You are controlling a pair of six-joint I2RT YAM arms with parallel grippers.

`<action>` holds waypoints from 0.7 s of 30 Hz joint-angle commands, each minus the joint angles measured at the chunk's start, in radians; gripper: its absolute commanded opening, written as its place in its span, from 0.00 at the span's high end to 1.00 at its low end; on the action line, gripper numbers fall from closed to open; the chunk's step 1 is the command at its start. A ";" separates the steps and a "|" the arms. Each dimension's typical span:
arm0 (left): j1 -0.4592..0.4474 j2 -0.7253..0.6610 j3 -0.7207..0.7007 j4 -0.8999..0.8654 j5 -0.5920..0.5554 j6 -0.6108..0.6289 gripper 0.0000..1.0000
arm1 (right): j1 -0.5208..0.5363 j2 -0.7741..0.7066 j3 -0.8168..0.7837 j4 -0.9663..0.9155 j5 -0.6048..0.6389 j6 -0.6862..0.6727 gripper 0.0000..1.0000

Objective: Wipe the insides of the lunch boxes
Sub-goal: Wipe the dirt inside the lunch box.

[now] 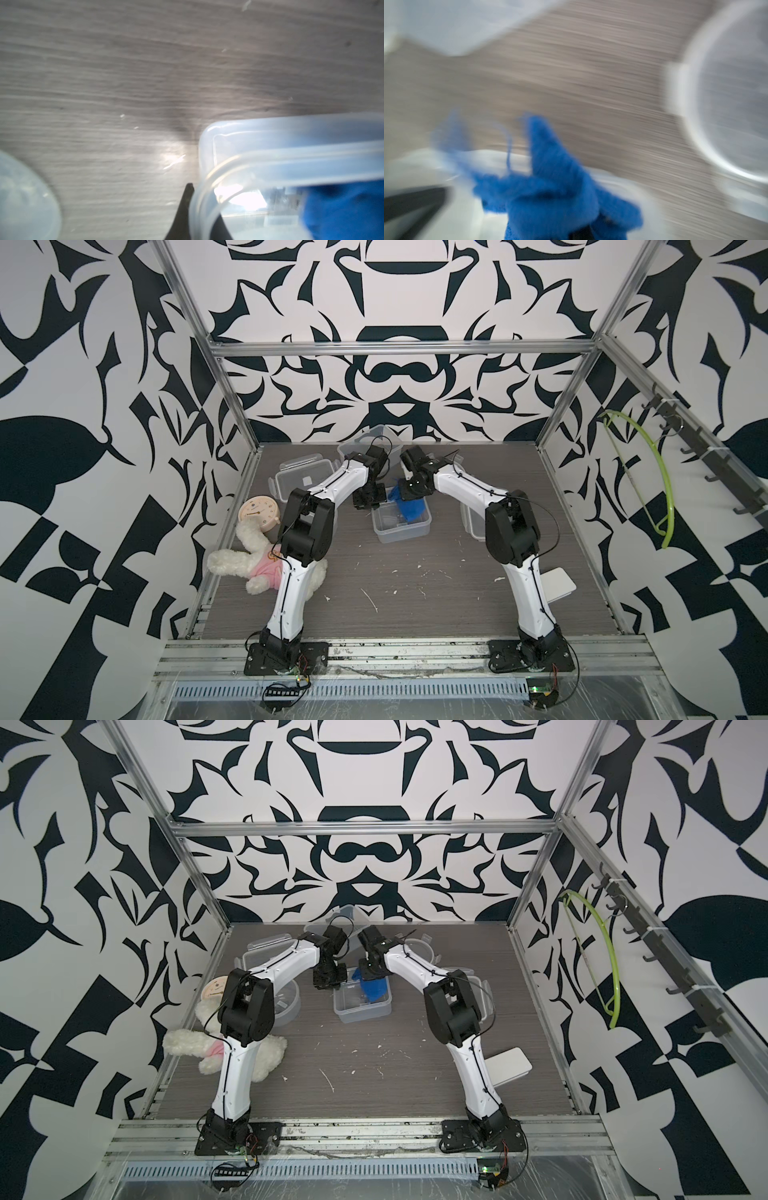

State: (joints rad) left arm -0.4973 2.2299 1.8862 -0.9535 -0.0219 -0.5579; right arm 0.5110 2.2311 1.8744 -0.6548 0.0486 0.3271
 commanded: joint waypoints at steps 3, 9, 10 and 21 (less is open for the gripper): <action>-0.021 -0.034 -0.025 -0.148 0.054 0.075 1.00 | -0.096 -0.139 -0.111 0.130 0.231 0.013 1.00; -0.021 -0.013 -0.004 -0.158 0.042 0.078 1.00 | -0.080 -0.215 -0.155 0.047 0.217 -0.072 1.00; -0.019 -0.011 0.001 -0.158 0.038 0.078 1.00 | -0.067 -0.228 -0.163 0.018 0.206 -0.093 1.00; 0.032 0.036 0.130 -0.177 0.010 0.060 1.00 | 0.103 -0.485 -0.514 -0.113 0.109 -0.104 1.00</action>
State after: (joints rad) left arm -0.5083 2.2478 1.9697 -1.0695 0.0265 -0.5034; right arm 0.6380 1.8233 1.4231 -0.6682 0.1394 0.1905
